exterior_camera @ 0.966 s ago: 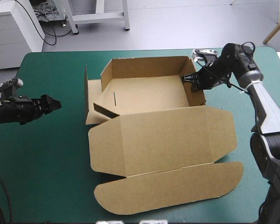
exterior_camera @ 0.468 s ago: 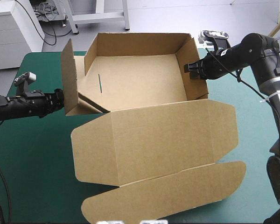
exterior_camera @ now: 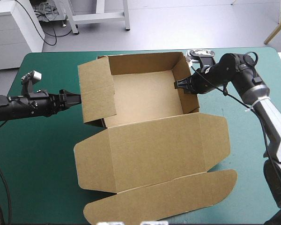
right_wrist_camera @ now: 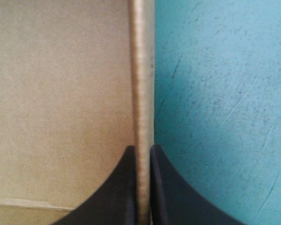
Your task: Fold the box
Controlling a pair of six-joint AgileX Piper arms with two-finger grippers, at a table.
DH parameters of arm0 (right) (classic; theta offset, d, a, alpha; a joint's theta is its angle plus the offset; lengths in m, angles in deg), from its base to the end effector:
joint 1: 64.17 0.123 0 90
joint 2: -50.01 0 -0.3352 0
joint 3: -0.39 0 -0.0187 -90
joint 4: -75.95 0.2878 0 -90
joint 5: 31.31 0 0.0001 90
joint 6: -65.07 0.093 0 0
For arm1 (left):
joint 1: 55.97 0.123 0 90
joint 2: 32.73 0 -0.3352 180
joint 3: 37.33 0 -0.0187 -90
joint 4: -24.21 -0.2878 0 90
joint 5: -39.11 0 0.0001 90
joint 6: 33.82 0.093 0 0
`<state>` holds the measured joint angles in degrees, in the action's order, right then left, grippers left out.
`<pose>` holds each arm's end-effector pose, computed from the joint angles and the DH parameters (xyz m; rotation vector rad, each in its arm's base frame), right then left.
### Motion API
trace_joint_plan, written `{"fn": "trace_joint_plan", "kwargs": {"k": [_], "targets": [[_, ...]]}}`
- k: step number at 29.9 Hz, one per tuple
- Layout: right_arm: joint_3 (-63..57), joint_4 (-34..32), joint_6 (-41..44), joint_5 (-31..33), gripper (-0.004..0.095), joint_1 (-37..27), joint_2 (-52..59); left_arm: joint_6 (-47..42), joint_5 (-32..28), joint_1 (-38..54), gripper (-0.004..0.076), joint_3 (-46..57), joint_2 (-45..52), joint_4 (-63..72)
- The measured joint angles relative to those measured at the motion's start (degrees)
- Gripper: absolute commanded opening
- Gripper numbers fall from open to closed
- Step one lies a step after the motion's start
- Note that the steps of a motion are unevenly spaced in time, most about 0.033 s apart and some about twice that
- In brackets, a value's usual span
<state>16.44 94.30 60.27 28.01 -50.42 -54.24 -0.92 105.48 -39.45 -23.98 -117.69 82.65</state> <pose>0.4013 0.1241 0.4012 -0.3070 2.5470 0.4746 0.2971 0.0124 0.3843 -0.0258 2.3212 -1.0017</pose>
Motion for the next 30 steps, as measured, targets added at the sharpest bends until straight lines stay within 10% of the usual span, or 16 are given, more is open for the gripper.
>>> {"fn": "trace_joint_plan", "kwargs": {"k": [30], "targets": [[-3.3, 6.7, 0.9, -16.0, -0.0017, 11.7, -9.4, 0.5, 2.9, -0.3, 0.0594, 0.0, 0.0, -0.1]]}}
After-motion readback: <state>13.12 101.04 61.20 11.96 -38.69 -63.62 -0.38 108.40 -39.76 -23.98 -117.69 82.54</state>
